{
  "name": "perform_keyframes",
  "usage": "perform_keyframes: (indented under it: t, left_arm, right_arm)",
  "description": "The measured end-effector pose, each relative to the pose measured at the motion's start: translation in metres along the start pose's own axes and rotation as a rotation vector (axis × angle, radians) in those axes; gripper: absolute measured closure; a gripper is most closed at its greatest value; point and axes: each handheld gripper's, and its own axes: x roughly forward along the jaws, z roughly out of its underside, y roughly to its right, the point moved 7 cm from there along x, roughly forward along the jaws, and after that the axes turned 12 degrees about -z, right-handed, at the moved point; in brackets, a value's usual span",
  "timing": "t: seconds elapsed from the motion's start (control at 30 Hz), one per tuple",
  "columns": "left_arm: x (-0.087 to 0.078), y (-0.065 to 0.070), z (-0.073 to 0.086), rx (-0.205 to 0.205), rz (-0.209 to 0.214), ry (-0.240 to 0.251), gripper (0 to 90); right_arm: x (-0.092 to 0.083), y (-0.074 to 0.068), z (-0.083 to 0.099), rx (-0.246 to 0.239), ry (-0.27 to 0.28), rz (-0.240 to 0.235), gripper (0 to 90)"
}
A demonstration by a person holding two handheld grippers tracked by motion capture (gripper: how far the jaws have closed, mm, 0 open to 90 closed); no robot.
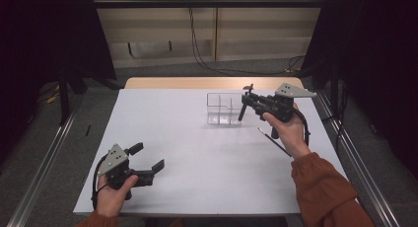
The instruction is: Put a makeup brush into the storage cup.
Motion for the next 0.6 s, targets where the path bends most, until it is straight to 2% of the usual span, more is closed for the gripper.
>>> perform_keyframes:
  t: [0.27, 0.4, 0.6]
  left_arm:
    - [-0.002, 0.001, -0.002, -0.005, -0.005, 0.011, 2.9]
    - [-0.004, -0.002, -0.003, 0.002, -0.015, 0.014, 2.9]
    - [-0.005, -0.006, -0.001, -0.001, -0.032, 0.013, 2.9]
  right_arm:
    - [0.008, 0.016, -0.008, 0.002, 0.016, 0.006, 76.2]
    - [0.012, 0.024, -0.012, 0.002, 0.017, 0.025, 76.2]
    - [0.017, 0.034, -0.011, 0.018, 0.014, 0.039, 76.2]
